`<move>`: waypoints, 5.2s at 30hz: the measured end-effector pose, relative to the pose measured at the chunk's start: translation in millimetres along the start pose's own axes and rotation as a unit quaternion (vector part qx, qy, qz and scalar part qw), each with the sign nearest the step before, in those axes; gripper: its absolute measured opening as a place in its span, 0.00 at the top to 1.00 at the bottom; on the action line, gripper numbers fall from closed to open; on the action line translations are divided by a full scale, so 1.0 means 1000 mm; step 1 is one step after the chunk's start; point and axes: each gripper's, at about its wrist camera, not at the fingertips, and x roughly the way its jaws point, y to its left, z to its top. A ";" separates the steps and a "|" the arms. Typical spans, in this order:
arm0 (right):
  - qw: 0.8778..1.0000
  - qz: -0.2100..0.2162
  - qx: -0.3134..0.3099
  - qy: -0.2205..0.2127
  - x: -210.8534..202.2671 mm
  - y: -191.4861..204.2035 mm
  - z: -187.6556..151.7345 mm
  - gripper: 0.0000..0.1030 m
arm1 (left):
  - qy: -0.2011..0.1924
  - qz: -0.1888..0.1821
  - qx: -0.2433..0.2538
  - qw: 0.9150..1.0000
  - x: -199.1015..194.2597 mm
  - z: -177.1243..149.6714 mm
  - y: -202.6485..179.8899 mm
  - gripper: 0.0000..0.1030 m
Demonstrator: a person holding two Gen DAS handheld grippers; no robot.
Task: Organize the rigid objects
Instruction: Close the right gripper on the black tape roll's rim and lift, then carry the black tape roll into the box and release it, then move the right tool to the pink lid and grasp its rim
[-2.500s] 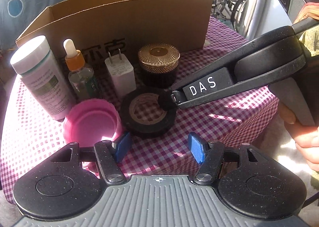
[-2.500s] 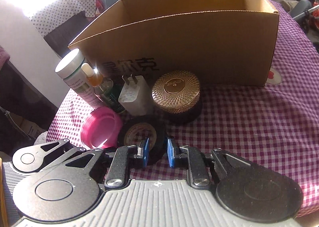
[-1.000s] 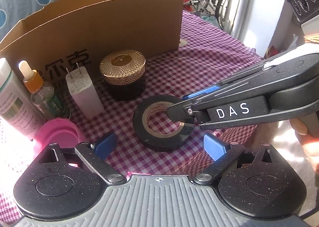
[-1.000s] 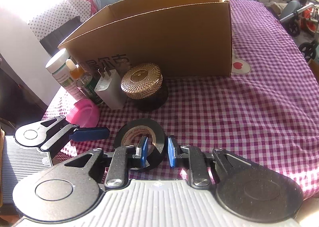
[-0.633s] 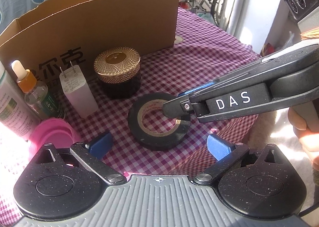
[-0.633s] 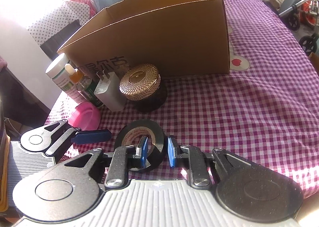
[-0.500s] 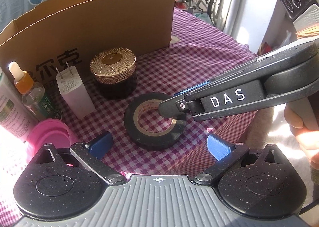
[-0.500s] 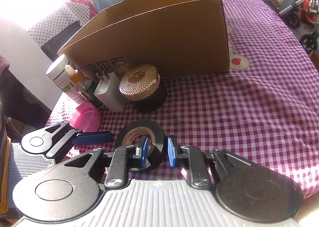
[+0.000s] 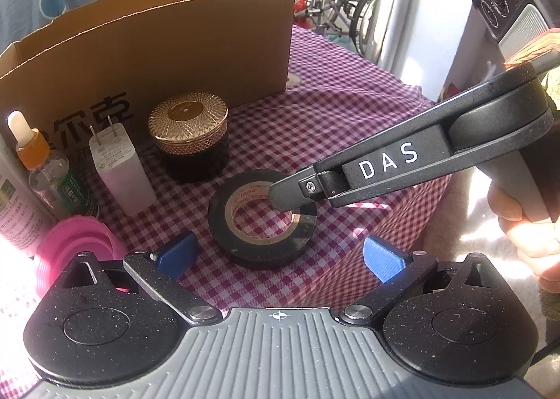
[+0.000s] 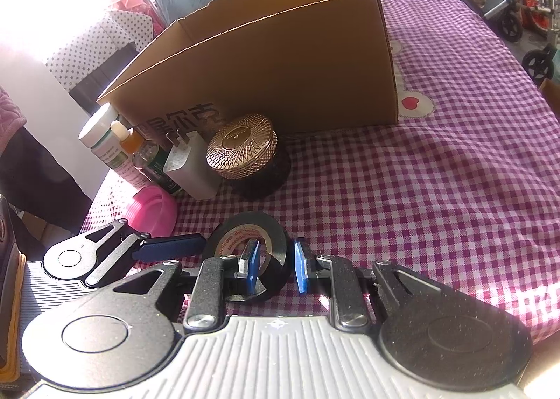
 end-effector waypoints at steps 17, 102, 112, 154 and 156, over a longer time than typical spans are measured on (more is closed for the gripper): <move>1.000 -0.017 0.022 -0.003 -0.001 0.003 -0.003 0.78 | -0.001 0.010 0.021 1.000 -0.005 -0.002 -0.005 0.07; 0.994 0.045 -0.080 0.061 0.061 0.075 0.242 0.79 | 0.004 0.082 -0.041 0.996 -0.031 0.148 0.150 0.37; 0.972 0.074 0.015 0.222 0.162 0.032 0.248 0.79 | 0.178 0.044 -0.032 0.983 0.030 0.143 0.186 0.37; 0.995 0.087 0.013 -0.049 -0.053 0.037 0.096 0.55 | -0.024 0.031 -0.120 0.992 -0.127 0.064 0.117 0.07; 0.995 0.084 0.021 -0.051 -0.050 0.039 0.079 0.55 | -0.028 0.049 -0.127 0.990 -0.125 0.048 0.113 0.06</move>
